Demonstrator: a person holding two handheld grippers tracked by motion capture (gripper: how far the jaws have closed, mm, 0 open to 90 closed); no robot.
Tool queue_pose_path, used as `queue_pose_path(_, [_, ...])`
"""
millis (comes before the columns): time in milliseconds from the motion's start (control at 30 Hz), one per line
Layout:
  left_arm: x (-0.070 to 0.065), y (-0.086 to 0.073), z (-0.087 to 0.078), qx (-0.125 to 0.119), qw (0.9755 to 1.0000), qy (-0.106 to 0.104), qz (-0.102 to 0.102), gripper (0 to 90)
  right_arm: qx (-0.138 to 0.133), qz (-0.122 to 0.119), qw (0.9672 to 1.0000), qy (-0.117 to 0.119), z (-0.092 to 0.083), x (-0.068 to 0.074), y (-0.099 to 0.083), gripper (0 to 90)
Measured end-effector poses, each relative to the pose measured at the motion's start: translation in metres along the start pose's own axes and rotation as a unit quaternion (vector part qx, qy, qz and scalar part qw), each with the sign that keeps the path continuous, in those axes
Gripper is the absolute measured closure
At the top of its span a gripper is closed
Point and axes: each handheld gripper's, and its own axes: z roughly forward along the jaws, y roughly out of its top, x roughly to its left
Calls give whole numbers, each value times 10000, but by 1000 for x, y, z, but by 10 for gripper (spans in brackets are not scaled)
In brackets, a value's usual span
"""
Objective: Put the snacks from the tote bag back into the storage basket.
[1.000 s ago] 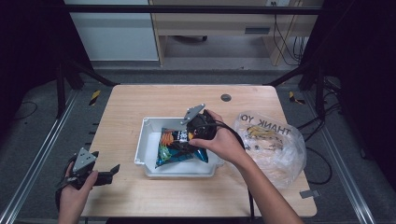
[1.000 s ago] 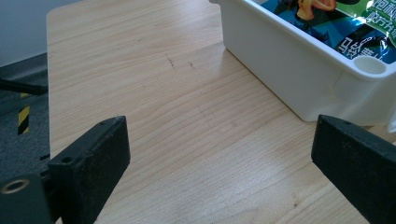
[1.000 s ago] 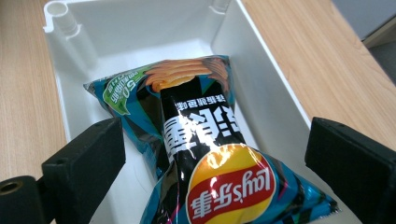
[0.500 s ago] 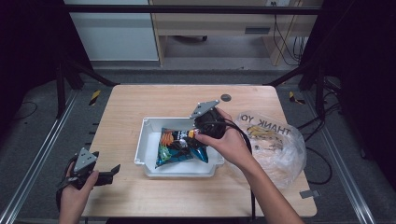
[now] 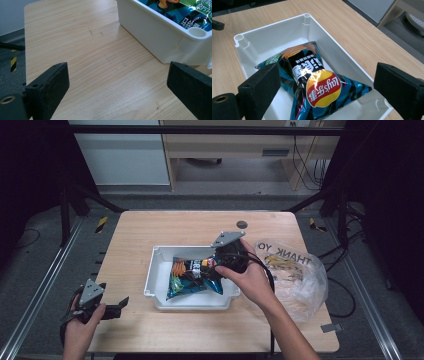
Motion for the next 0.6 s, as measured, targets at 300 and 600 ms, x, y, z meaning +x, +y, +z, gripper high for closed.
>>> queue_pose_path(300, [0,0,0,9,10000,18,-19,38,-259,238,9991,-240,-18,-3,-3,76])
queue_pose_path(600, [2,-2,-2,10,10000,66,-56,38,-336,410,9975,-464,-40,-6,-16,75])
